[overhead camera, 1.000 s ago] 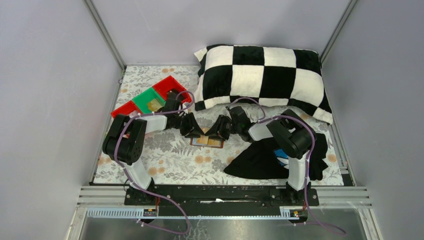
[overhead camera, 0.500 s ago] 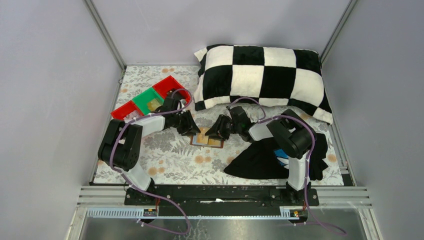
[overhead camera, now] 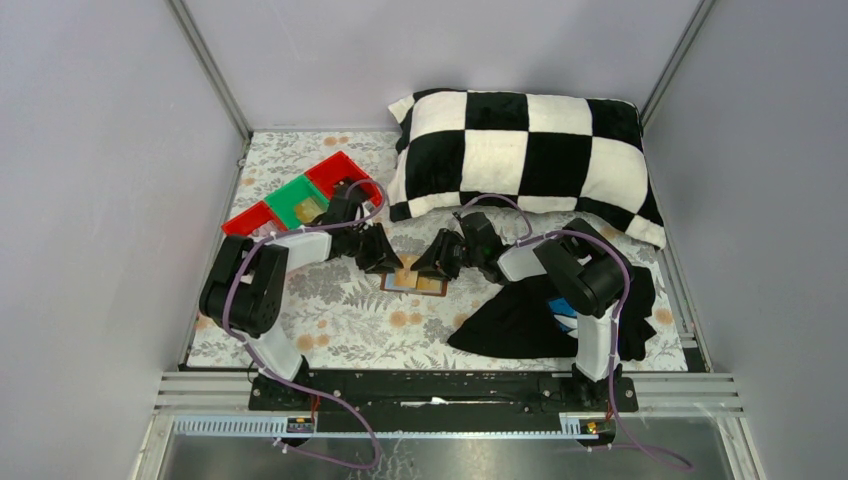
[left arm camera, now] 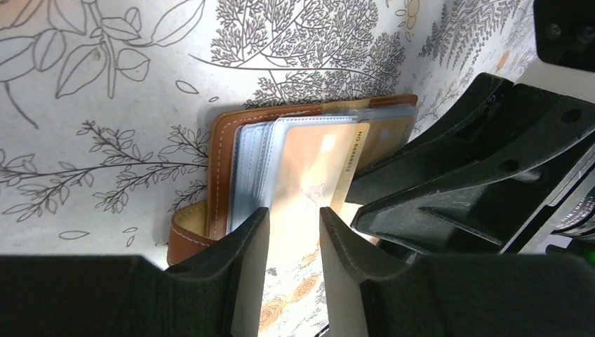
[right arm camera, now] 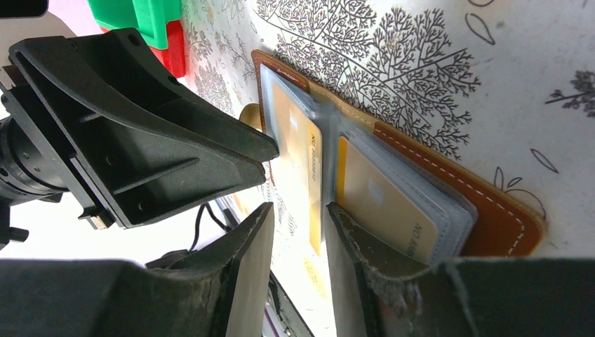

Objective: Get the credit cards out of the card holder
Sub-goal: Remove the credit card from the card holder, then place the credit card in the storage box.

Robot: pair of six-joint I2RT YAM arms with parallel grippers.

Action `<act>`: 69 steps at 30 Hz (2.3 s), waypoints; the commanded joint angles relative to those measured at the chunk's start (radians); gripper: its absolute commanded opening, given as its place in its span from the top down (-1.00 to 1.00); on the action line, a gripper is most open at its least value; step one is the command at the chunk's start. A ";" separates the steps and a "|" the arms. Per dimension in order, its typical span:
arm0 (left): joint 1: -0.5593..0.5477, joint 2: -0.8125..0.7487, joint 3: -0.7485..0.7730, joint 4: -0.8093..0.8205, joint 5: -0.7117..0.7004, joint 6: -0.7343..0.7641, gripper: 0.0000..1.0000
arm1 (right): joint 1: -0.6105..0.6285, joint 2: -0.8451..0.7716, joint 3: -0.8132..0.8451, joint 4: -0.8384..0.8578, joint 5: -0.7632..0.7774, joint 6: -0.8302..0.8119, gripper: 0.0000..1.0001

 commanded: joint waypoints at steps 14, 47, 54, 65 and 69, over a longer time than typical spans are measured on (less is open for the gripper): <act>-0.007 0.068 -0.021 0.028 -0.009 0.010 0.26 | -0.022 -0.022 -0.041 0.026 0.018 -0.001 0.95; 0.032 -0.155 0.064 0.007 0.385 0.027 -0.35 | -0.118 -0.238 -0.109 0.240 -0.262 -0.072 1.00; 0.037 -0.164 0.016 0.092 0.454 -0.023 -0.34 | -0.117 -0.184 -0.099 0.421 -0.326 0.057 1.00; 0.048 -0.156 -0.010 0.171 0.484 -0.097 0.57 | -0.115 -0.089 -0.103 0.609 -0.351 0.190 1.00; 0.073 -0.165 0.004 0.156 0.449 -0.095 1.00 | -0.116 -0.131 -0.109 0.461 -0.314 0.103 0.46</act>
